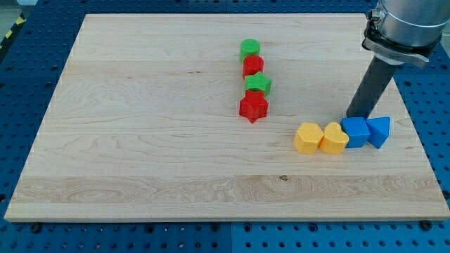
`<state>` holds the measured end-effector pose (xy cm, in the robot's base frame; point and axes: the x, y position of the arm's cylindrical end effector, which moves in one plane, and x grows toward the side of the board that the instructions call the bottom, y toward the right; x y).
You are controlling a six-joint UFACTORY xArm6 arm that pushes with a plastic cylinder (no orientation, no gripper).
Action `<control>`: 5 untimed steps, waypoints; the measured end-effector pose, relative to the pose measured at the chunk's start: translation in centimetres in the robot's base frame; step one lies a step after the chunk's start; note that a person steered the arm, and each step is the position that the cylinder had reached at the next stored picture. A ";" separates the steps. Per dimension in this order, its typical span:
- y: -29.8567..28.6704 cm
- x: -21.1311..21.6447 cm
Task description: Place the blue cube slightly upwards
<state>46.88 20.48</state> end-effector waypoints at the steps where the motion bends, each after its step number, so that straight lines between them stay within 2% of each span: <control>1: -0.3 1.4; 3: -0.3 2.5; 5: 0.3 -2.3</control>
<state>44.56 20.77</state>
